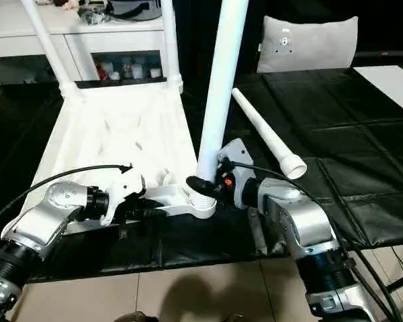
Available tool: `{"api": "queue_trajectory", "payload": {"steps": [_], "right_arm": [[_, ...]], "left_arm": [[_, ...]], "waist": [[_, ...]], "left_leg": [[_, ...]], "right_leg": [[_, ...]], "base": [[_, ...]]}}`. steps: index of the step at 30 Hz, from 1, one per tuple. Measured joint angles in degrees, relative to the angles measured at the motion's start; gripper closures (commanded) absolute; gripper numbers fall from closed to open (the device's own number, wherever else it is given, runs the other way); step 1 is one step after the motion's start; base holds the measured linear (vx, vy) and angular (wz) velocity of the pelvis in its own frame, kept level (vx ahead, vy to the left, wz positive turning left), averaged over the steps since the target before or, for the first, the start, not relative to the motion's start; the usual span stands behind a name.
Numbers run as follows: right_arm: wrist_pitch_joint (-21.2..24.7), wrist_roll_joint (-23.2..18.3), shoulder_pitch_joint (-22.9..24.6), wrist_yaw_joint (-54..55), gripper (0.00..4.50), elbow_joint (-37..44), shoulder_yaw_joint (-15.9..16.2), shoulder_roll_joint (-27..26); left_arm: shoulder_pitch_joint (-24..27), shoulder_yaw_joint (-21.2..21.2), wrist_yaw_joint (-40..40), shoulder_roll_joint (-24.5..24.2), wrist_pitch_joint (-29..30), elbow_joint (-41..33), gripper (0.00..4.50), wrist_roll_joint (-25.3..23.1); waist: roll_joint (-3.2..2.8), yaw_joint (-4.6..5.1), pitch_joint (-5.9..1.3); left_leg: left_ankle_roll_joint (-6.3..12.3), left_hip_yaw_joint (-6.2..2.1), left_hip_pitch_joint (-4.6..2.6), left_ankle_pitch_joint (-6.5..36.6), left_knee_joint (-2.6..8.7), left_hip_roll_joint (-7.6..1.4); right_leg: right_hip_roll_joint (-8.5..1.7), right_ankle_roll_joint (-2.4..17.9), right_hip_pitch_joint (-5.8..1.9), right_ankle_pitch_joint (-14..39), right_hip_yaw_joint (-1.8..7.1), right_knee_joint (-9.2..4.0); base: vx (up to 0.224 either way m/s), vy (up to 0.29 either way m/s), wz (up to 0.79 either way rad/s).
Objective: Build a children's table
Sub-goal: Insert table leg to table base
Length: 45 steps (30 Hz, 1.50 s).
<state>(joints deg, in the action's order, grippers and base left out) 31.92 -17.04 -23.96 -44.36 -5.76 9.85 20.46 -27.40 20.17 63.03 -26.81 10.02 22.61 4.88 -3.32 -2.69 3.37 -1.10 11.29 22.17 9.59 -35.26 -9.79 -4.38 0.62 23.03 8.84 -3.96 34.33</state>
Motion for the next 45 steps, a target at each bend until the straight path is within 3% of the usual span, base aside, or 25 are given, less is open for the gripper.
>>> {"api": "queue_trajectory", "payload": {"steps": [1,3,18,28,31,32,37,40,45], "right_arm": [[0.0,0.2,-0.2,-0.1,2.61,-0.1,0.2,0.0],[-0.1,0.7,-0.5,-0.5,2.61,-0.4,0.3,0.1],[0.1,1.8,-3.9,-4.4,2.61,-3.8,2.2,1.7],[1.2,-6.0,-1.1,-4.5,2.61,-9.2,-6.9,-1.9],[0.4,-6.8,-0.2,-4.6,2.61,-9.3,-7.7,-1.8],[-2.0,-6.9,1.6,-4.7,2.61,-8.7,-7.8,-1.8],[-8.8,-4.5,6.0,-4.8,2.61,-4.8,-6.6,-1.2],[-12.3,0.0,5.9,-4.2,2.61,-4.0,-2.6,0.9],[-14.9,3.6,4.8,-4.5,2.61,-4.1,0.6,2.0]], "left_arm": [[-0.1,-0.1,0.4,0.0,-0.1,0.2,4.46,0.0],[-0.1,-0.1,0.6,0.0,-0.2,0.3,4.5,0.0],[-1.6,0.5,1.6,0.5,-4.5,3.3,4.5,-2.4],[-2.4,-0.1,1.4,2.0,-5.4,5.8,4.5,-2.4],[-2.6,-0.1,1.4,2.4,-5.4,6.2,4.5,-2.4],[-2.7,-0.1,1.4,2.8,-5.6,6.5,4.5,-2.3],[-2.9,-0.1,1.4,3.8,-6.5,7.6,4.5,-2.3],[-2.9,0.0,1.4,3.8,-6.5,7.6,4.5,-2.5],[-2.9,0.0,1.4,3.6,-6.6,7.6,4.5,-3.1]], "waist": [[0.0,0.08,0.0],[0.0,0.21,0.0],[0.17,0.55,-0.11],[0.1,0.36,-0.11],[0.05,0.22,-0.13],[-0.01,-0.02,-0.17],[-0.3,-0.63,-0.34],[-0.38,-0.61,-0.41],[-0.34,-0.15,-0.46]], "left_leg": [[0.0,0.0,0.01,0.0,0.0,0.01],[0.01,0.0,0.01,0.0,0.0,0.01],[0.02,0.0,-0.07,0.0,0.04,0.01],[0.02,0.0,-0.11,0.0,0.04,0.1],[0.03,0.0,-0.11,0.0,0.04,0.15],[0.05,-0.01,-0.12,0.0,0.04,0.17],[0.09,-0.01,-0.16,0.1,0.24,0.39],[0.09,-0.01,-0.19,0.1,0.37,0.51],[0.1,-0.14,-0.38,0.1,0.44,0.51]], "right_leg": [[0.0,0.0,-0.01,0.0,0.0,-0.03],[0.0,0.0,-0.03,0.0,0.01,-0.08],[0.0,0.0,-0.15,0.0,0.0,-0.18],[-0.09,0.0,-0.25,0.0,-0.01,-0.38],[-0.13,0.0,-0.29,0.0,-0.01,-0.43],[-0.15,0.0,-0.3,0.0,0.0,-0.43],[-0.35,0.0,-0.32,0.0,-0.02,-0.49],[-0.48,-0.1,-0.32,0.0,-0.06,-0.51],[-0.49,-0.1,-0.29,0.1,-0.28,-0.91]], "base": [[0.0,0.0,0.0],[0.0,0.0,0.0],[0.0,0.0,0.0],[0.0,0.0,0.0],[0.0,0.0,0.0],[0.0,0.0,0.0],[0.0,0.0,0.0],[0.0,0.0,0.0],[0.0,0.0,0.0]]}}
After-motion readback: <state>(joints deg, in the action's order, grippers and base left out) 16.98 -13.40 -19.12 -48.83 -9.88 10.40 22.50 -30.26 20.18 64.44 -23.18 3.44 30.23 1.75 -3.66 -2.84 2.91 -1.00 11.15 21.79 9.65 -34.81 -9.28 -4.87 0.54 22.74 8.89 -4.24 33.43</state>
